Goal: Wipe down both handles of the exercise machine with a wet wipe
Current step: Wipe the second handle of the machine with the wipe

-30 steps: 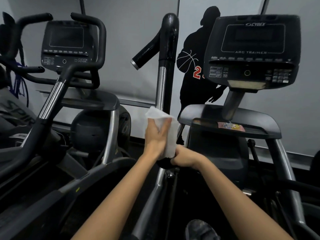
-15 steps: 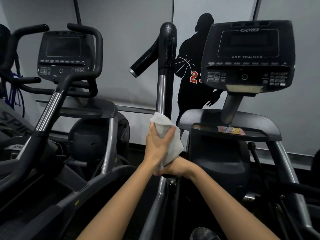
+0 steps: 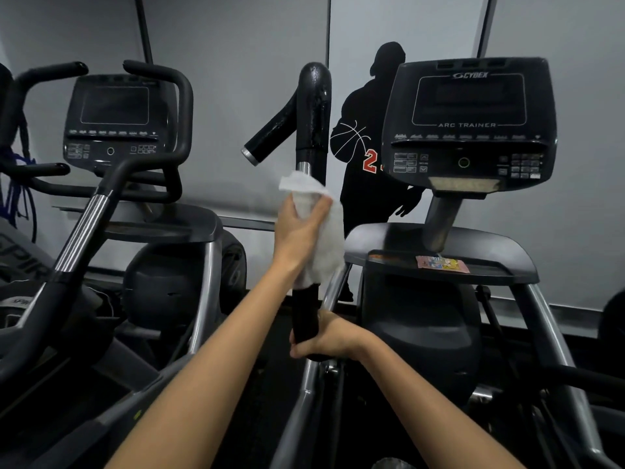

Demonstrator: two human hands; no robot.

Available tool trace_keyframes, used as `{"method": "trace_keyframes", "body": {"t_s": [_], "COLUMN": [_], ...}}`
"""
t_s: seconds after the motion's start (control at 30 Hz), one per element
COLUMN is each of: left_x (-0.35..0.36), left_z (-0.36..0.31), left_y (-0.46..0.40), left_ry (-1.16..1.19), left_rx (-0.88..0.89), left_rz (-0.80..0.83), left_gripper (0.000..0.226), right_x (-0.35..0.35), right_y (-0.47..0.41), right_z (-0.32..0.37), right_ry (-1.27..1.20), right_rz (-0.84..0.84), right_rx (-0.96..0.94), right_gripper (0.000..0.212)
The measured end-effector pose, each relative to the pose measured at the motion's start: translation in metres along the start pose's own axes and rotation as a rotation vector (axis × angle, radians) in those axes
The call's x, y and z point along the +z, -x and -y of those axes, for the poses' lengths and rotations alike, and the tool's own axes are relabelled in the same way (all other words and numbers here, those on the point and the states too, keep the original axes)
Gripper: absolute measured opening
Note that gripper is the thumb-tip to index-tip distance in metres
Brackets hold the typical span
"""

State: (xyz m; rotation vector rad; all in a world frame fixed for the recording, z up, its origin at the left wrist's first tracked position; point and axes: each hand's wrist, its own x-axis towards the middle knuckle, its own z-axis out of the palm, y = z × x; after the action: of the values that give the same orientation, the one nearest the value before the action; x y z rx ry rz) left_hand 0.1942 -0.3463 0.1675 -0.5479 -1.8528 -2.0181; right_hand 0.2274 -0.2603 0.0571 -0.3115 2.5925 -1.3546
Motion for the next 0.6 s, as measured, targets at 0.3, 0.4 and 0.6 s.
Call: {"method": "trace_keyframes", "body": {"t_s": [0.3, 0.4, 0.6], "left_x": [-0.011, -0.012, -0.012], "left_z": [0.070, 0.082, 0.108], "left_y": [0.072, 0.079, 0.109], "left_ry": [0.099, 0.107, 0.155], "left_rx": [-0.121, -0.114, -0.211], "left_rz": [-0.033, -0.055, -0.138], "left_gripper": [0.014, 0.012, 0.020], "right_x": [-0.040, -0.065, -0.060], "right_y": [0.004, 0.005, 0.001], "right_z": [0.000, 0.012, 0.050], "right_ry": [0.342, 0.228, -0.357], "right_rz": [-0.007, -0.257, -0.466], "right_rx": [0.047, 0.056, -0.099], "right_gripper": [0.032, 0.041, 0.035]}}
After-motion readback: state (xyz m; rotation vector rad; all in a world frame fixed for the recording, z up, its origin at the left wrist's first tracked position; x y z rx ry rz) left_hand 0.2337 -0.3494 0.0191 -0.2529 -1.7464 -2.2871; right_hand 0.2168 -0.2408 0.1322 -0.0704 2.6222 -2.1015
